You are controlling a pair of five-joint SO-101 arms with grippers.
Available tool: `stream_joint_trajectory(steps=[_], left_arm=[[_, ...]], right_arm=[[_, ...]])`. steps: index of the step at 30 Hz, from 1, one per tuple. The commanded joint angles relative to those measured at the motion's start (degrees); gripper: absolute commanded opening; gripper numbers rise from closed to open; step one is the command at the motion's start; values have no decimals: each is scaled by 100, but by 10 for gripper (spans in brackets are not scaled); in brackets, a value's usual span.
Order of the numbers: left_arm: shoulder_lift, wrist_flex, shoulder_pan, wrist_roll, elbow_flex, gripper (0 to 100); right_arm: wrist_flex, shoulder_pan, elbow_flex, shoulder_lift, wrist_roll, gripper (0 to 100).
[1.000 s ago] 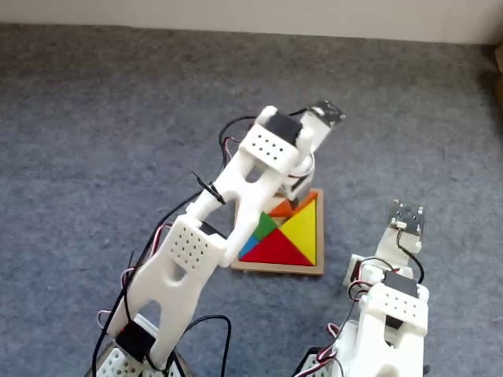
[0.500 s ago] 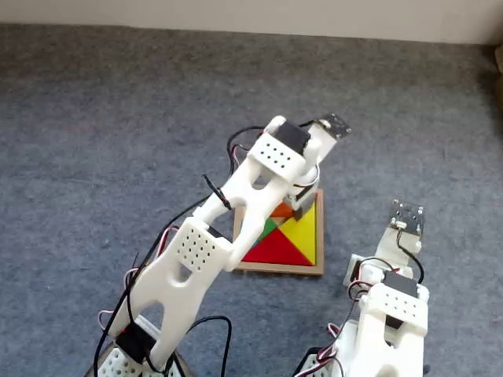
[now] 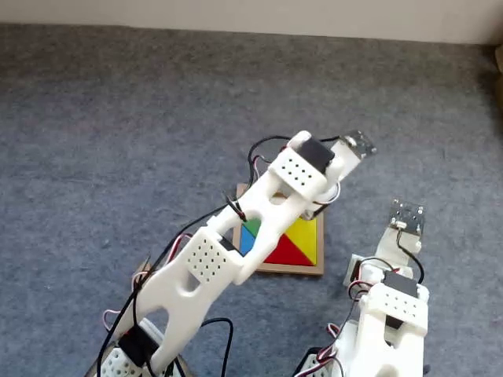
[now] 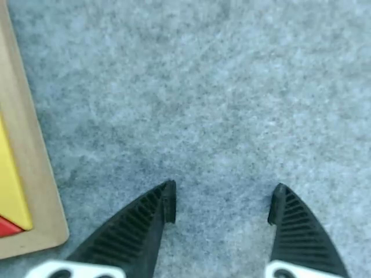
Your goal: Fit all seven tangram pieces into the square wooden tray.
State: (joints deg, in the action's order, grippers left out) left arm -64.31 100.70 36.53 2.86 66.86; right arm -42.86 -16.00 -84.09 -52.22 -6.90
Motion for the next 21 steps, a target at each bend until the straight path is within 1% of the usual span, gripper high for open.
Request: stream_joint_trajectory(steps=[1, 10, 14, 16, 18, 21], left_arm=[[-31, 26, 92, -9, 4, 30], [760, 26, 31, -44, -48, 35], [769, 26, -198, -44, -48, 41], [787, 26, -338, -44, -48, 83], [796, 26, -479, -62, -48, 149], [760, 26, -620, -387, -48, 216]], right_arm=[[84, -48, -4, -92, -44, 259], [84, -40, -4, -92, -44, 259], [84, -40, -4, -92, -44, 259], [84, -40, -4, -92, -44, 259], [84, -40, -4, -92, -44, 259], [84, -40, -4, -92, -44, 259]])
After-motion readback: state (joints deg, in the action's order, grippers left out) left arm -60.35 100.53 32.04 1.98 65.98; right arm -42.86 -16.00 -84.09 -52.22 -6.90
